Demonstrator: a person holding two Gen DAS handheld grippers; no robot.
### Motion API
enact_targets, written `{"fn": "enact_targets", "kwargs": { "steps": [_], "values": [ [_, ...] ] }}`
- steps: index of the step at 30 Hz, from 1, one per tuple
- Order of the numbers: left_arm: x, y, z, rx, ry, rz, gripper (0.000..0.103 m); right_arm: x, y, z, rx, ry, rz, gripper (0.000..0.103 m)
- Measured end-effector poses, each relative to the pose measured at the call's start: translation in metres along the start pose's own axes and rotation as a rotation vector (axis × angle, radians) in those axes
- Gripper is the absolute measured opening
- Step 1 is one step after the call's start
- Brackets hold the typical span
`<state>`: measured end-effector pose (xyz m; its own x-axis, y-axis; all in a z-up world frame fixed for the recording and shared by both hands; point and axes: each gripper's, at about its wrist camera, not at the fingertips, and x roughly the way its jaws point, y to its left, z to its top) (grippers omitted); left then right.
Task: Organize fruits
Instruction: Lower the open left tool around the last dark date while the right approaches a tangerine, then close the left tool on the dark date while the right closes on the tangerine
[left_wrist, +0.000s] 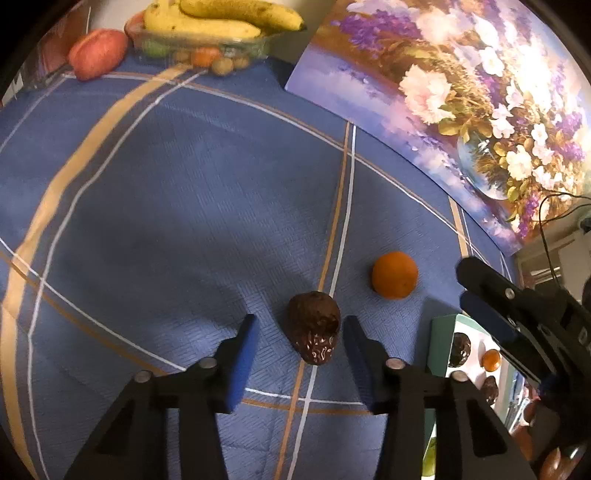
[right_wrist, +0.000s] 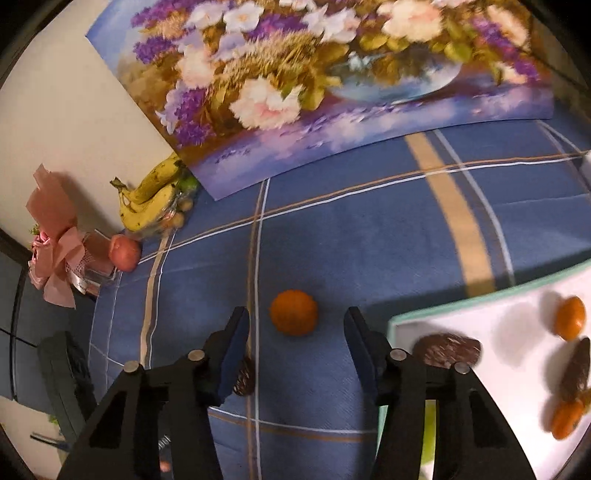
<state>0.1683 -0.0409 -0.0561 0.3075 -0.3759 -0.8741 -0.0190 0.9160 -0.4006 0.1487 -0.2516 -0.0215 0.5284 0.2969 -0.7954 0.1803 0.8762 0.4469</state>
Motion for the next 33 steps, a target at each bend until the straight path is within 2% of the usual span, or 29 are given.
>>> {"fn": "enact_targets", "kwargs": {
  "steps": [4, 7, 12, 14, 16, 25, 33],
  "values": [
    [0.003, 0.0, 0.0, -0.015, 0.008, -0.023, 0.045, 0.02, 0.007, 0.006, -0.023, 0.054, -0.015, 0.053],
    [0.005, -0.004, 0.0, -0.004, 0.016, -0.036, 0.037, 0.035, 0.012, 0.005, -0.048, 0.083, -0.051, 0.052],
    [0.007, -0.008, 0.002, 0.014, 0.019, -0.036, 0.035, 0.056, 0.009, 0.004, -0.037, 0.114, -0.073, 0.043],
    [0.007, -0.008, 0.003, 0.017, 0.021, -0.037, 0.035, 0.06, 0.007, 0.003, -0.022, 0.114, -0.045, 0.038],
    [0.006, -0.008, 0.003, 0.019, 0.019, -0.031, 0.035, 0.06, 0.007, 0.003, -0.011, 0.107, -0.035, 0.037],
    [-0.024, 0.0, 0.005, -0.008, -0.04, -0.031, 0.035, 0.026, 0.006, -0.007, -0.012, 0.028, -0.034, 0.036],
    [-0.062, -0.017, -0.002, 0.049, -0.108, -0.031, 0.035, -0.027, 0.008, -0.026, -0.005, -0.051, -0.064, 0.036]
  ]
}}
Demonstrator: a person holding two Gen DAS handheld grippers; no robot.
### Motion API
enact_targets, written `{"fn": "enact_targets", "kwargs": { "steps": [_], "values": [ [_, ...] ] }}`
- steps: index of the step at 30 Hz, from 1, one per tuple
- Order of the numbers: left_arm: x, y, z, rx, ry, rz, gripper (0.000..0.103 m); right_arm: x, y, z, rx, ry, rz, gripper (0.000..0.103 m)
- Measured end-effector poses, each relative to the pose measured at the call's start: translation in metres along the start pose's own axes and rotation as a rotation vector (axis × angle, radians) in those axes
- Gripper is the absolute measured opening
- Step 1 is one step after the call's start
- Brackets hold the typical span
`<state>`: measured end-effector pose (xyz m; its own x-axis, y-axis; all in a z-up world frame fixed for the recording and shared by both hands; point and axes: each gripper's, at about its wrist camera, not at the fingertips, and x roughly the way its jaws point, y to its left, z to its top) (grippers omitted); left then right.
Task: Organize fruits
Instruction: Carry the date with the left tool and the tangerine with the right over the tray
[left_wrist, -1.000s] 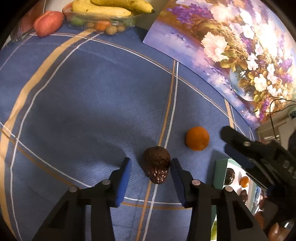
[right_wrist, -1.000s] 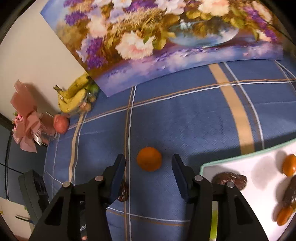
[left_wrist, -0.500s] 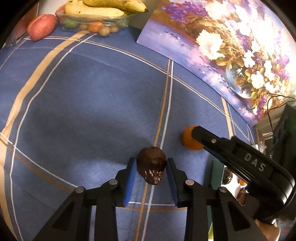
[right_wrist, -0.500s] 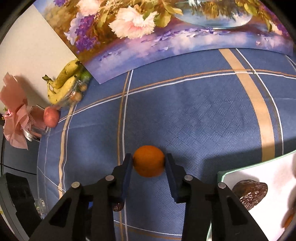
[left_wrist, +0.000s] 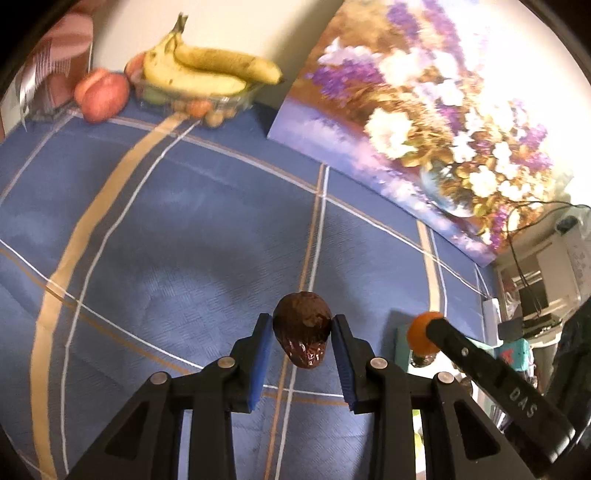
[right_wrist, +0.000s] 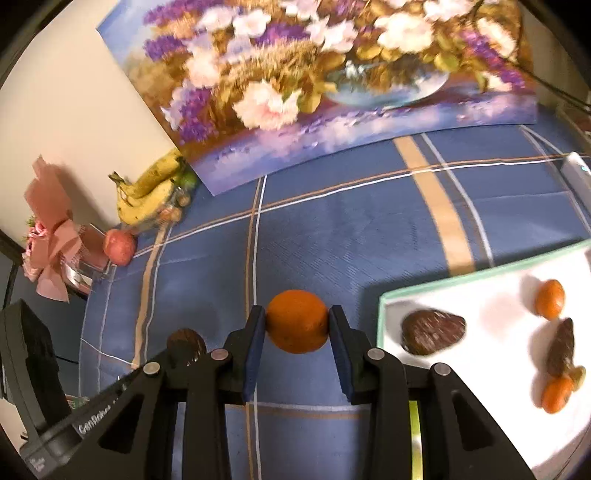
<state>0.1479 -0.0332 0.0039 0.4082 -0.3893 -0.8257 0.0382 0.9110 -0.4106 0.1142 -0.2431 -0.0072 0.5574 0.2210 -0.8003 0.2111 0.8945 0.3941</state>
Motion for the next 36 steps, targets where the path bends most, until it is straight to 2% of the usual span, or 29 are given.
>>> {"fn": "enact_targets", "kwargs": {
  "steps": [10, 14, 21, 26, 36],
  "values": [
    [-0.023, -0.017, -0.005, 0.054, -0.041, 0.0, 0.035, -0.056, -0.012, -0.034, 0.009, -0.069, -0.094, 0.036],
    [-0.026, -0.024, -0.007, 0.067, -0.044, -0.006, 0.035, -0.069, -0.017, -0.046, 0.023, -0.08, -0.093, 0.036],
    [-0.026, -0.033, -0.008, 0.109, -0.049, 0.025, 0.035, -0.074, -0.024, -0.049, 0.038, -0.079, -0.083, 0.036],
    [-0.015, -0.046, -0.014, 0.147, -0.016, 0.029, 0.035, -0.074, -0.039, -0.045, 0.053, -0.075, -0.104, 0.036],
    [0.007, -0.101, -0.047, 0.256, 0.104, -0.068, 0.035, -0.09, -0.113, -0.042, 0.187, -0.104, -0.272, 0.037]
  ]
}}
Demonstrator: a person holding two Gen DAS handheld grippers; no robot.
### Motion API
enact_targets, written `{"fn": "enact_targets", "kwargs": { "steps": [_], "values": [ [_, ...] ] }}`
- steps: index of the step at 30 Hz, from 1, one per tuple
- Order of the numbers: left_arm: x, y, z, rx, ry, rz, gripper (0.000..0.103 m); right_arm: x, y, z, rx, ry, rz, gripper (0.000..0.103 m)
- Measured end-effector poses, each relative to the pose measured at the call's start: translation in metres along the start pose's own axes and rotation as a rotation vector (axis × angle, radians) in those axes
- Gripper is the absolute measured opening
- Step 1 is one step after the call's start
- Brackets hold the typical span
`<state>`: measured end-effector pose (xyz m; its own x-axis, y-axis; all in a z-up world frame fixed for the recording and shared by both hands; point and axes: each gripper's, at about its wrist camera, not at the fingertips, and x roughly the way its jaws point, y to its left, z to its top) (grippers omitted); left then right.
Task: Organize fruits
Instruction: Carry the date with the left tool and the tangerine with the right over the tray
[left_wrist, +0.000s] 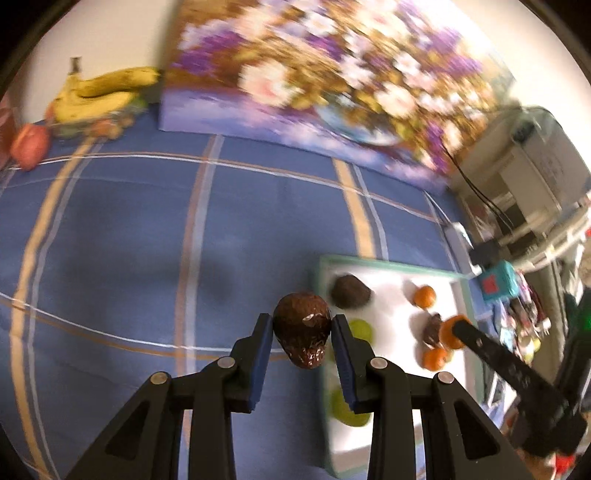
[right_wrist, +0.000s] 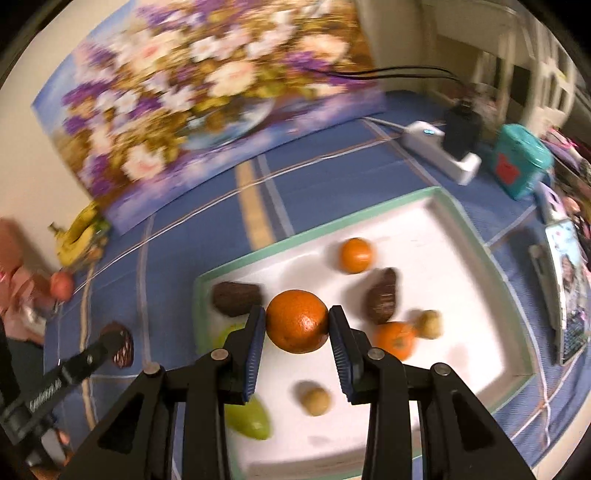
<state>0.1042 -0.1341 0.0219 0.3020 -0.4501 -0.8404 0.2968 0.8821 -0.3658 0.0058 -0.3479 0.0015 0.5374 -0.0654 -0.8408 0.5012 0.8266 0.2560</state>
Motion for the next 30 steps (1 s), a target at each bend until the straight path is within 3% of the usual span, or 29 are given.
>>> {"fn": "enact_targets", "kwargs": {
  "steps": [11, 19, 30],
  "values": [
    [0.029, -0.061, -0.024, 0.117, 0.067, -0.024, 0.035, -0.001, -0.057, 0.01, 0.082, -0.025, -0.101, 0.037],
    [0.046, -0.082, -0.033, 0.167, 0.079, -0.029, 0.035, 0.012, -0.075, 0.018, 0.091, -0.04, -0.146, 0.037],
    [0.065, -0.095, -0.04, 0.223, 0.056, 0.022, 0.035, 0.037, -0.082, 0.018, 0.07, -0.006, -0.174, 0.037]
  ]
}}
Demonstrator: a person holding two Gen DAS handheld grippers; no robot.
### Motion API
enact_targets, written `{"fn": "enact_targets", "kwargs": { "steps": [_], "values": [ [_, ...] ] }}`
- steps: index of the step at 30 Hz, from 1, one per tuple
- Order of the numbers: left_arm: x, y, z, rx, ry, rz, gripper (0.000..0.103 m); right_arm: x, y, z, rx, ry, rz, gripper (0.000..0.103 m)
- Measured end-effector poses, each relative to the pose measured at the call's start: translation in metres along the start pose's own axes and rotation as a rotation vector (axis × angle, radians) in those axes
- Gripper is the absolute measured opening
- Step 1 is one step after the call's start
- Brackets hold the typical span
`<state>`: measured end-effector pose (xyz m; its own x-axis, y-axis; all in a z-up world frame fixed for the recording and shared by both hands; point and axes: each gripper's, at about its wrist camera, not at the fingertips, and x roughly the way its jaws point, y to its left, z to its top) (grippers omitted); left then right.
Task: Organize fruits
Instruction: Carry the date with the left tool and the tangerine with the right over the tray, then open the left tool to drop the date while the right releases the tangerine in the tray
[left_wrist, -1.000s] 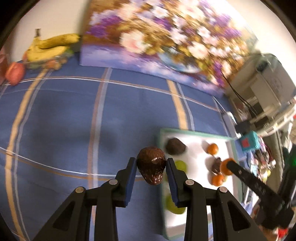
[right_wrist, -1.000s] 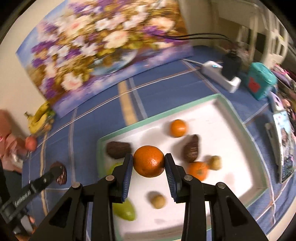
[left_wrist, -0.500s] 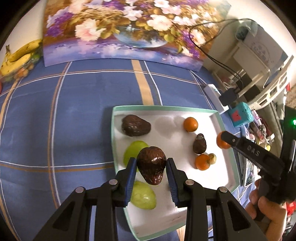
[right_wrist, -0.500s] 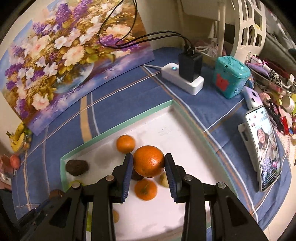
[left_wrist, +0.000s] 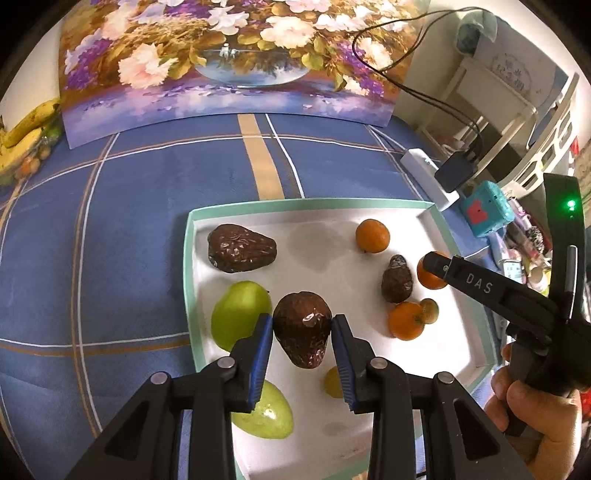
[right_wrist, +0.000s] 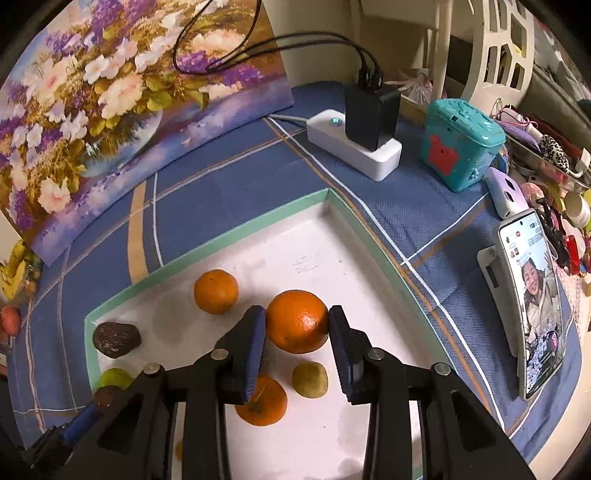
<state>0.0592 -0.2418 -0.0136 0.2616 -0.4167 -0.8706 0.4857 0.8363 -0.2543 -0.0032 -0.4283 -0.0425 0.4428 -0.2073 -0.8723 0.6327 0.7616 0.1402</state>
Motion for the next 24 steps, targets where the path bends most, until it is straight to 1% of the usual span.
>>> {"fn": "enact_targets", "kwargs": {
  "steps": [7, 11, 15, 24],
  "values": [
    [0.014, -0.004, -0.003, 0.011, 0.026, 0.02, 0.035, 0.012, -0.003, -0.001, -0.005, 0.031, -0.003, 0.037],
    [0.019, -0.01, -0.005, 0.035, 0.039, 0.045, 0.035, 0.014, -0.002, -0.001, -0.016, 0.031, -0.001, 0.037],
    [0.026, -0.01, -0.009, 0.033, 0.064, 0.058, 0.035, 0.013, -0.002, -0.001, -0.019, 0.031, 0.0, 0.037],
    [0.025, -0.01, -0.009, 0.023, 0.066, 0.058, 0.035, 0.013, -0.004, 0.0, -0.017, 0.038, 0.008, 0.037]
  ]
}}
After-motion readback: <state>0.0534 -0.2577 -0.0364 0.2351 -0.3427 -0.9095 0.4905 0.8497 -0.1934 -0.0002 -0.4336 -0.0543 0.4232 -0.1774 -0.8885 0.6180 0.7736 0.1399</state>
